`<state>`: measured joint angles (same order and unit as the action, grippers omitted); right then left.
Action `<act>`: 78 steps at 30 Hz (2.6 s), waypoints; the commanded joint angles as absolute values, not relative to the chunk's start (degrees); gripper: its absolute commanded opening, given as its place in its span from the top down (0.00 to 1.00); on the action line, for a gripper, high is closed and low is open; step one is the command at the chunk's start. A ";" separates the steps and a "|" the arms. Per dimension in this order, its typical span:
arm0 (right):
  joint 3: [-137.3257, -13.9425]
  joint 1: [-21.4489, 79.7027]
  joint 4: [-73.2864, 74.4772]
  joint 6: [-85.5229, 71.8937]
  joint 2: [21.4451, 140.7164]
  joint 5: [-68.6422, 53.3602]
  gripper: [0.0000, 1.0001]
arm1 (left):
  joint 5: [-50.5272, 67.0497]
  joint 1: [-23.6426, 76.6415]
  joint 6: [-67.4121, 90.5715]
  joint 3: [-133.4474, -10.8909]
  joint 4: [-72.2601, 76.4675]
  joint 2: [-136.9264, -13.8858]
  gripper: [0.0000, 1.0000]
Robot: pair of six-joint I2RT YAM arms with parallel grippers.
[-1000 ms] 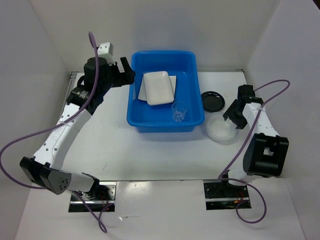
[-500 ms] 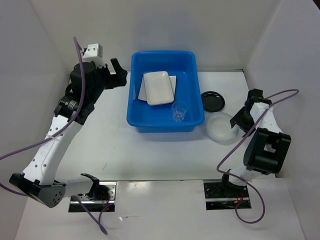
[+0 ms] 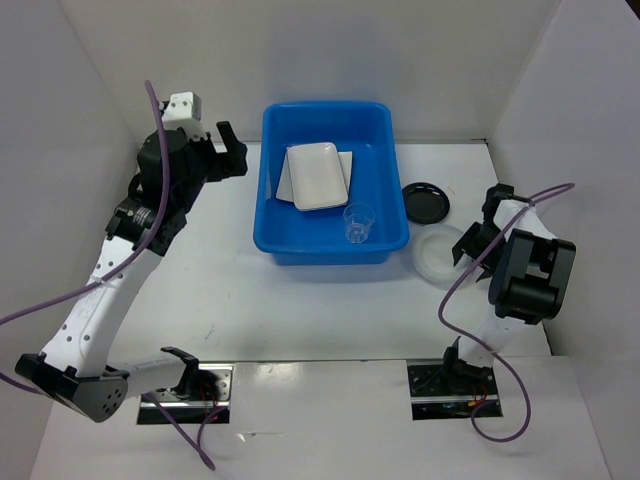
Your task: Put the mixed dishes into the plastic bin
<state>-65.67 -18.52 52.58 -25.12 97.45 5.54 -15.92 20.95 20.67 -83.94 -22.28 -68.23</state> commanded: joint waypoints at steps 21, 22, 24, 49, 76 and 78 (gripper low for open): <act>-60.83 -27.95 40.34 -22.32 97.03 -7.73 0.46 | -18.28 21.09 17.49 -83.50 -19.07 -66.62 0.00; -60.82 -27.95 39.47 -21.80 97.03 -8.34 0.48 | -18.80 21.09 17.49 -83.50 -19.07 -66.62 0.00; -60.12 -27.95 38.94 -21.80 97.55 -8.96 0.52 | -18.81 21.09 17.49 -83.50 -18.55 -66.62 0.00; -57.66 -30.85 37.00 -18.98 85.44 -18.01 0.84 | -17.58 21.09 17.57 -83.50 -17.49 -69.26 0.00; -71.09 -30.85 44.99 -19.60 70.14 -19.08 1.00 | -15.82 21.09 18.11 -84.55 -16.96 -68.73 0.00; -75.57 -30.85 45.70 -20.91 68.30 -19.60 1.00 | -15.82 21.09 18.63 -84.55 -16.96 -68.12 0.00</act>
<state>-67.57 -30.63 46.15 -19.14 73.76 -18.28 -16.23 20.95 18.22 -83.02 -19.29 -69.32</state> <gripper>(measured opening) 0.023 0.995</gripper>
